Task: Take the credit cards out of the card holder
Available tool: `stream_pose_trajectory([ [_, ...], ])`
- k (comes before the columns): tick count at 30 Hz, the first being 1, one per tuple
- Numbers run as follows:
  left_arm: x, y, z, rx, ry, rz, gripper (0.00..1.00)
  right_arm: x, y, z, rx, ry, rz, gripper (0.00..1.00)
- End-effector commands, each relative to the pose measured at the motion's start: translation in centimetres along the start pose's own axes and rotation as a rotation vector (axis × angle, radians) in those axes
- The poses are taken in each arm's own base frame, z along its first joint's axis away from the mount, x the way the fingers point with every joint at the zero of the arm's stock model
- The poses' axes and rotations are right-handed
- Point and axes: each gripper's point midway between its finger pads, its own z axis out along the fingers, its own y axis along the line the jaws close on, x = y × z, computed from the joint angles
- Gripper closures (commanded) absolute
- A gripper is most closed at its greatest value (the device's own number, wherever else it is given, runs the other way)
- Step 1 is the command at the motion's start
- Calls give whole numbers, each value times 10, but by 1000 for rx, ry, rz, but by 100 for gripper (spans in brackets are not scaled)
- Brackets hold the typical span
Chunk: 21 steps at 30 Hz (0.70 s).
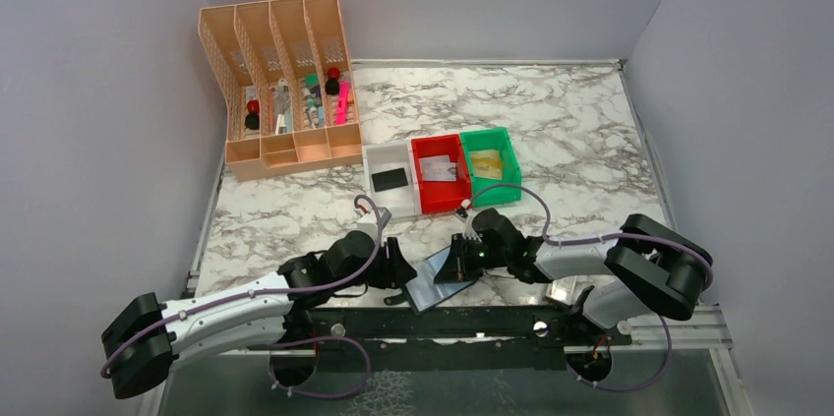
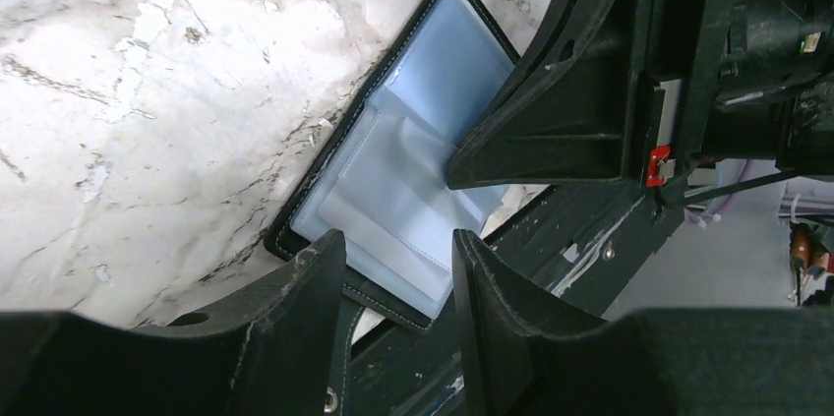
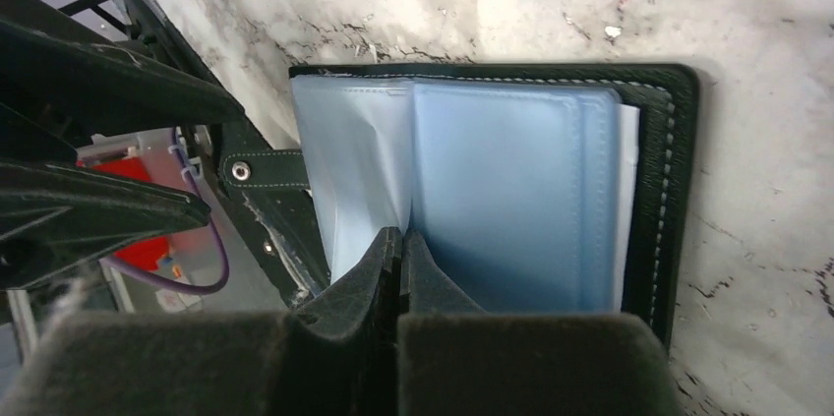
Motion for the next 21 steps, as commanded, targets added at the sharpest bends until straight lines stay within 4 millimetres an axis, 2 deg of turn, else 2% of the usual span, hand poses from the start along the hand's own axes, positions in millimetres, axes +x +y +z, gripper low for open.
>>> stream_pose_trajectory([
  [1, 4, -19, 5, 104, 17, -16, 52, -4, 18, 2, -107, -7, 55, 97],
  [5, 10, -18, 11, 101, 43, -30, 52, -3, 14, 4, -98, -9, 73, 97],
  [15, 14, 5, 24, 1, 31, -58, 51, -1, 7, 7, -75, -12, 94, 97],
  [21, 11, 4, 31, 9, 12, -42, 50, 0, 5, 7, -79, -14, 101, 96],
])
